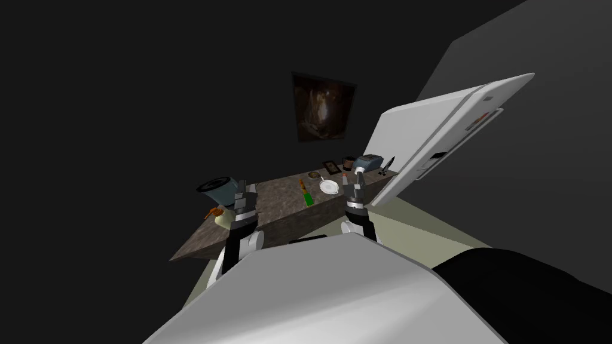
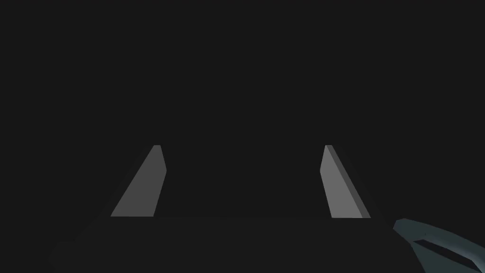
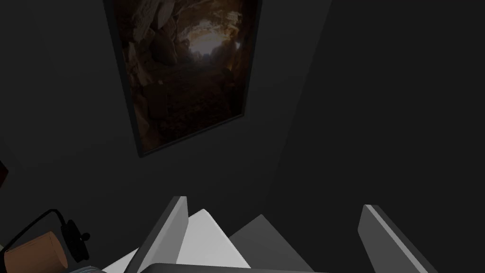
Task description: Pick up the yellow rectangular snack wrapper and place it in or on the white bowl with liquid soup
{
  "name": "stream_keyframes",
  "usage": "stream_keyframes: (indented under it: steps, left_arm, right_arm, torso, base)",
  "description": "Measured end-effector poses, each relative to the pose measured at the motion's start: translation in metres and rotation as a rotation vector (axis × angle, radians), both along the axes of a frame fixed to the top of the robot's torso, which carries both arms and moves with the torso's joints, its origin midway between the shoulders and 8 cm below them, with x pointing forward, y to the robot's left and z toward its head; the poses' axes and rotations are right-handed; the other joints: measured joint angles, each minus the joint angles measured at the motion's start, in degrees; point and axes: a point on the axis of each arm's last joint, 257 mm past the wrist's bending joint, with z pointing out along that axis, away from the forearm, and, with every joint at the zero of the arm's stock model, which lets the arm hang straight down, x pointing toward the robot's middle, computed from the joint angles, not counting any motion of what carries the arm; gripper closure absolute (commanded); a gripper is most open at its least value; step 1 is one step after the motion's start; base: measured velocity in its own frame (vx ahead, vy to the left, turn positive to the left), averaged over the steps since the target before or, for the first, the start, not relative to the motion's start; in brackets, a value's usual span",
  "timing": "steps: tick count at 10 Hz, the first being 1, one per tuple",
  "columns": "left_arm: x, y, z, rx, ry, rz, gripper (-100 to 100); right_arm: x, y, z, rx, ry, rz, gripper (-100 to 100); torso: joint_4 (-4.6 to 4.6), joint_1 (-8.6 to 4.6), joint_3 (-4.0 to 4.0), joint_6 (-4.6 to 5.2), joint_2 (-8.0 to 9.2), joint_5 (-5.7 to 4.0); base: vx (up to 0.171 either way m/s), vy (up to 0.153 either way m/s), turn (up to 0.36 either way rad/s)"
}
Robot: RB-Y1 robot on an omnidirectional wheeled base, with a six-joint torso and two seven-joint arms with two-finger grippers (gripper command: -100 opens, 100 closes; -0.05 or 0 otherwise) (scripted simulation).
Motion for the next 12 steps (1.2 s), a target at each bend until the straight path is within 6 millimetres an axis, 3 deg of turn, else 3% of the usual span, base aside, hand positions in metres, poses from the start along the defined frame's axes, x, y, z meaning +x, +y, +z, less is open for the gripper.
stream_keyframes:
  steps: [6,12]
  left_arm:
    - [0.034,-0.002,-0.032,0.131,0.152,-0.027,-100]
    - [0.074,0.007,-0.090,0.286,0.364,-0.034,-100]
  right_arm:
    - [0.000,0.000,0.000,0.000,0.000,0.000,0]
    - [0.000,0.000,0.000,0.000,0.000,0.000,0]
  torso:
    - [0.06,-0.31,0.15,0.02,0.25,-0.07]
    - [0.03,-0.17,0.08,0.01,0.13,-0.04]
  base:
    - [-0.069,-0.067,-0.045]
    - [-0.033,-0.047,-0.064]
